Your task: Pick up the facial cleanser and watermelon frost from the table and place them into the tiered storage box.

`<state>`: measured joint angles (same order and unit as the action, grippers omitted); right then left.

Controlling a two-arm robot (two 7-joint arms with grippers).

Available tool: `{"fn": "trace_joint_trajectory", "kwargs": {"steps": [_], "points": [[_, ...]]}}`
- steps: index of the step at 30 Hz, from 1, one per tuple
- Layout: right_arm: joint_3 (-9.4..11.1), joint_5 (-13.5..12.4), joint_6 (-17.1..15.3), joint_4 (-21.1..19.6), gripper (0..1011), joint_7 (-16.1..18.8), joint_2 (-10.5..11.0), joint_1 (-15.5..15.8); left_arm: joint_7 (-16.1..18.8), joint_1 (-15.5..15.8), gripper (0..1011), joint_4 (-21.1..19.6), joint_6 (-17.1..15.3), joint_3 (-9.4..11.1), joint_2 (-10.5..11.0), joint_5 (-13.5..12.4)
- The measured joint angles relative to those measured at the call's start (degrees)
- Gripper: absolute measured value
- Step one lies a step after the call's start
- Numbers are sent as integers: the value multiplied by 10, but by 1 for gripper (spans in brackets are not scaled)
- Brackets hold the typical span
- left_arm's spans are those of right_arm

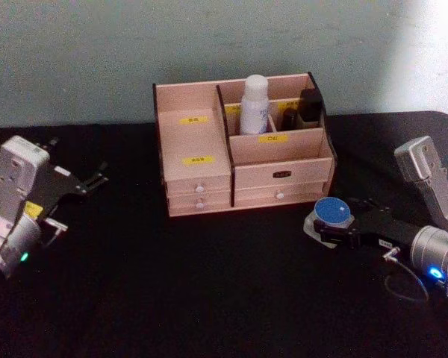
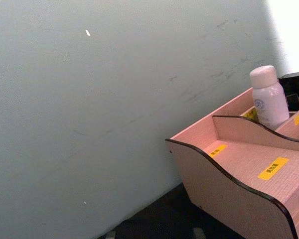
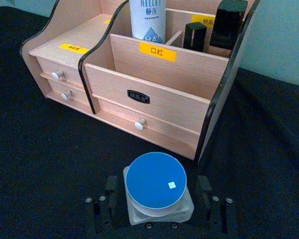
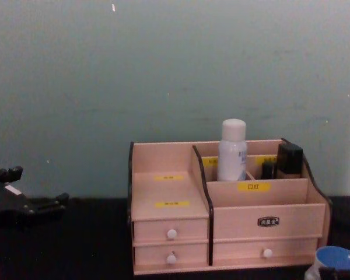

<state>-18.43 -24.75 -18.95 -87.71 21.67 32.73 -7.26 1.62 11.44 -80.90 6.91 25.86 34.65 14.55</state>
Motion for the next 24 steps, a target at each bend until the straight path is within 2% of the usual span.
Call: {"fn": "trace_joint_trajectory", "kwargs": {"steps": [24], "points": [[2, 2, -2, 3, 1003, -2, -2, -1, 0, 0, 1001, 0, 0, 0, 0, 0]]}}
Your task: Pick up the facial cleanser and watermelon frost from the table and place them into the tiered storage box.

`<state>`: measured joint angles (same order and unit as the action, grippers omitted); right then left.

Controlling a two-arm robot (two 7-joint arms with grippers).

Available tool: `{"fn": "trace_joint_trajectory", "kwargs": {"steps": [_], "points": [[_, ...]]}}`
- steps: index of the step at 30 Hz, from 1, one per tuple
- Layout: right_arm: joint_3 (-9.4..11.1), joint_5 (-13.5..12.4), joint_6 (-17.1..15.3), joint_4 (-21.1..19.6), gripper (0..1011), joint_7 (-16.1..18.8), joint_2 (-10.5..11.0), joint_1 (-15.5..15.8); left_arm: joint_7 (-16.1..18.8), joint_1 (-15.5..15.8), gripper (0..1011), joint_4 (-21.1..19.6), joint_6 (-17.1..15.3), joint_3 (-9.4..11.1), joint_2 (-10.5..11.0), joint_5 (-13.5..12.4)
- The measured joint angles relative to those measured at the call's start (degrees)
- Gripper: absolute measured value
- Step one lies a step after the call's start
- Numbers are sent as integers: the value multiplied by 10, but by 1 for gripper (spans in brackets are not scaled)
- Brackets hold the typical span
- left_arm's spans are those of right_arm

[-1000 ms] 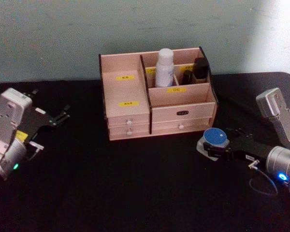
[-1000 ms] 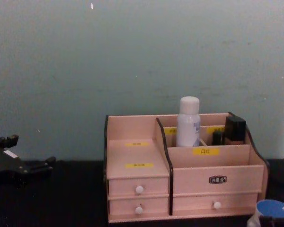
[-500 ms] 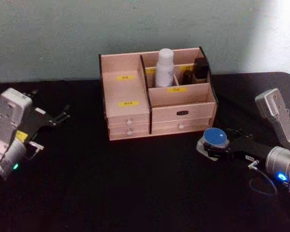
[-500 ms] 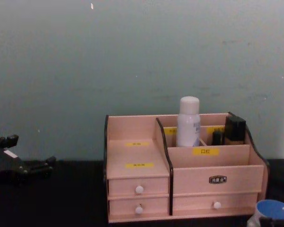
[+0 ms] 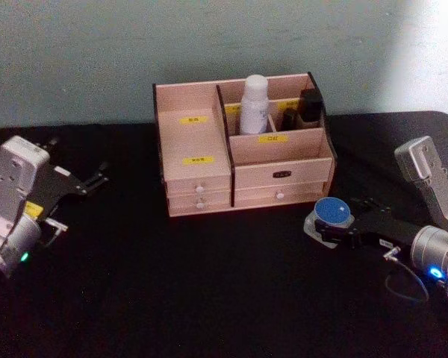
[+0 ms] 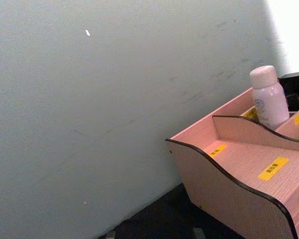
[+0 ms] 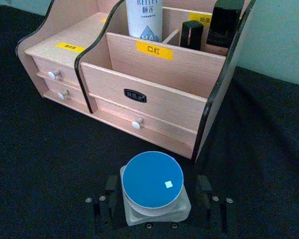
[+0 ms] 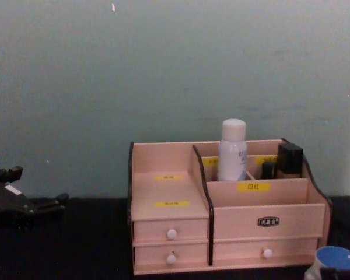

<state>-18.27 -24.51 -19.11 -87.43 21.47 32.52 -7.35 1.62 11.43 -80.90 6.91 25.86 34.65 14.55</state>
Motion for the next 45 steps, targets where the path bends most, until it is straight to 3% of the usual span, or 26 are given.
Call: {"fn": "trace_joint_trajectory", "kwargs": {"steps": [14, 25, 45], "points": [[0, 0, 0, 0, 982, 0, 0, 0, 0, 0, 1001, 0, 0, 0, 0, 0], [0, -1, 0, -1, 718, 0, 0, 0, 0, 0, 1001, 0, 0, 0, 0, 0], [0, 0, 0, -1, 712, 0, 0, 0, 0, 0, 1001, 0, 0, 0, 0, 0]]}}
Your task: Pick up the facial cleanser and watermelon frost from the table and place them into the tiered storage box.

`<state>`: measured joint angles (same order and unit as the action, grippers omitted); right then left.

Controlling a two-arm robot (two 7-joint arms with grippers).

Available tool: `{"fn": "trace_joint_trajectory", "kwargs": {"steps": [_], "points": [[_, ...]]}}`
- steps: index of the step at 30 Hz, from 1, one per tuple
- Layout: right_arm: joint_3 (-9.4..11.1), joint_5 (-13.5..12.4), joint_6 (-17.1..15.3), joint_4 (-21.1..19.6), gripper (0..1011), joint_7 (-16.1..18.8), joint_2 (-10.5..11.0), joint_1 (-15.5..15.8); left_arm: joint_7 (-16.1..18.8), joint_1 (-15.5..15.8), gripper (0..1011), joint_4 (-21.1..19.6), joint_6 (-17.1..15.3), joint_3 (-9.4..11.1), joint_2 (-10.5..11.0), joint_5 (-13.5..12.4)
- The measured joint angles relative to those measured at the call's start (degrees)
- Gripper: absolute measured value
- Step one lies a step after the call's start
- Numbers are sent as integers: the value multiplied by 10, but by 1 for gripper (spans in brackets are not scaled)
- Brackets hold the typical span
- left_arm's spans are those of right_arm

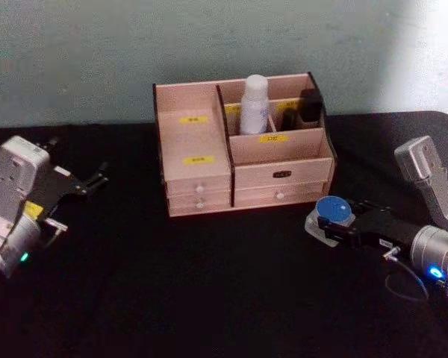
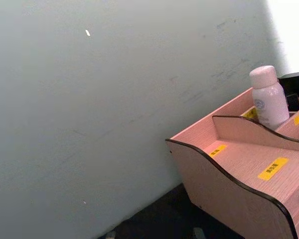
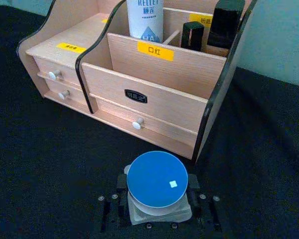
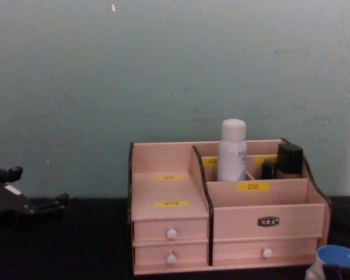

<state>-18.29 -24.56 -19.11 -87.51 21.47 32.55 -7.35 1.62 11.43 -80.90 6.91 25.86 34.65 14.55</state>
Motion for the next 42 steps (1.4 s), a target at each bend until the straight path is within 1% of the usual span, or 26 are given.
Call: {"fn": "trace_joint_trajectory", "kwargs": {"steps": [4, 9, 14, 19, 23, 25, 29, 33, 36, 40, 42], "points": [[-2, 10, 4, -4, 712, -1, 2, 1, 0, 0, 1001, 0, 0, 0, 0, 0], [-1, 10, 5, -13, 712, 7, 5, 2, 0, 0, 1001, 0, 0, 0, 0, 0], [-3, 2, 6, -32, 712, 28, 14, 3, 0, 0, 1001, 0, 0, 0, 0, 0], [-12, -7, 6, -44, 712, 46, 19, -5, 0, 0, 1001, 0, 0, 0, 0, 0], [-25, -14, 6, -50, 712, 60, 20, -18, 0, 0, 1001, 0, 0, 0, 0, 0], [-34, -15, 8, -50, 712, 67, 18, -30, 0, 0, 1001, 0, 0, 0, 0, 0], [-53, -16, 13, -42, 712, 80, 8, -58, 0, 0, 1001, 0, 0, 0, 0, 0], [-65, -16, 17, -36, 712, 85, 1, -78, 0, 0, 1001, 0, 0, 0, 0, 0], [-80, -15, 25, -28, 712, 87, -12, -100, 0, 0, 1001, 0, 0, 0, 0, 0], [-91, -13, 31, -20, 712, 88, -22, -116, 0, 0, 1001, 0, 0, 0, 0, 0], [-100, -12, 35, -14, 712, 87, -31, -128, 0, 0, 1001, 0, 0, 0, 0, 0]]}}
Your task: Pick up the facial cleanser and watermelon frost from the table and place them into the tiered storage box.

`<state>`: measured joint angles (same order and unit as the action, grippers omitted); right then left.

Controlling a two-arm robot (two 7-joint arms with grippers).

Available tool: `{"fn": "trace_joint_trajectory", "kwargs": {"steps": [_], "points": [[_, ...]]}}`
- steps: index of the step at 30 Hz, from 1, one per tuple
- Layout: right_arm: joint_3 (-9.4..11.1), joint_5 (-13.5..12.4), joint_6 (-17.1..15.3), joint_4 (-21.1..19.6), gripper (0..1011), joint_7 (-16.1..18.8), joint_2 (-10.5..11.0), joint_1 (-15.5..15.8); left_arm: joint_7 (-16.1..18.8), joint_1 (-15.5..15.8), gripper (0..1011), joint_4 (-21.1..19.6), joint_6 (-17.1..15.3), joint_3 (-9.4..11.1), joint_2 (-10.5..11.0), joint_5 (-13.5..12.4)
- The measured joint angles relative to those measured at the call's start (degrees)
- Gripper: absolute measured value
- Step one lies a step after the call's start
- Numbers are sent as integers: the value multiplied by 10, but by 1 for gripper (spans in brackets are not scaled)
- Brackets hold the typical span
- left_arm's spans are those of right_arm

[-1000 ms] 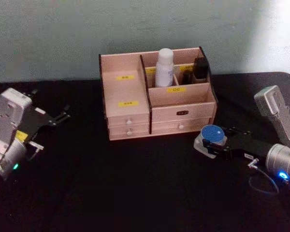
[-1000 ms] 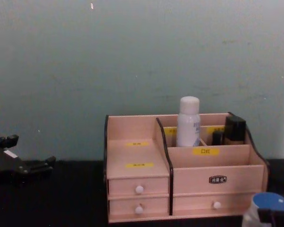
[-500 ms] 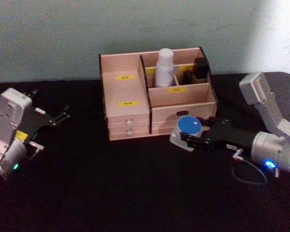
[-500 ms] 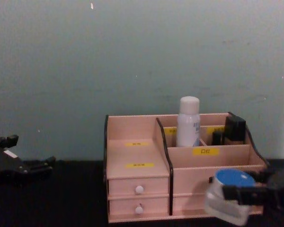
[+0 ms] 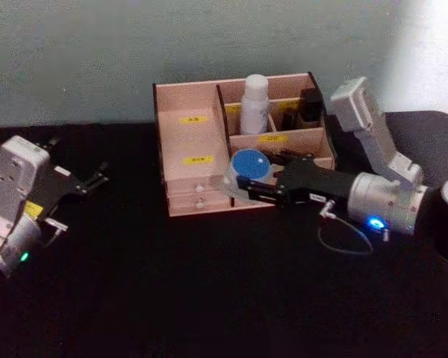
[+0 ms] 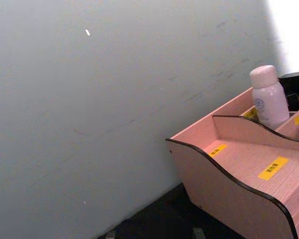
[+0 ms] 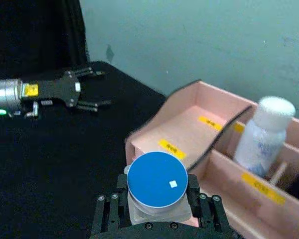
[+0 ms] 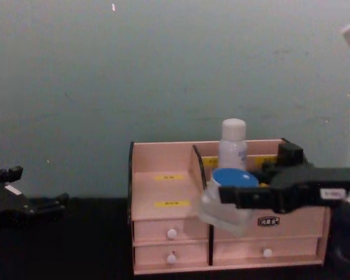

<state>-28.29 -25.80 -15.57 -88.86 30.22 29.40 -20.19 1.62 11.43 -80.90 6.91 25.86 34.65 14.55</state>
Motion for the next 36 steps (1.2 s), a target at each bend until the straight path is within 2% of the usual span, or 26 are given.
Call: {"fn": "trace_joint_trajectory", "kwargs": {"steps": [10, 20, 32, 36], "points": [[-21, 6, 5, 26, 712, -8, -27, -36, 0, 0, 1001, 0, 0, 0, 0, 0], [-40, 24, 14, 79, 712, -17, -64, -76, 0, 0, 1001, 0, 0, 0, 0, 0], [-52, 45, 29, 157, 712, -15, -106, -119, 0, 0, 1001, 0, 0, 0, 0, 0], [-52, 48, 30, 172, 712, -15, -114, -127, 0, 0, 1001, 0, 0, 0, 0, 0]]}}
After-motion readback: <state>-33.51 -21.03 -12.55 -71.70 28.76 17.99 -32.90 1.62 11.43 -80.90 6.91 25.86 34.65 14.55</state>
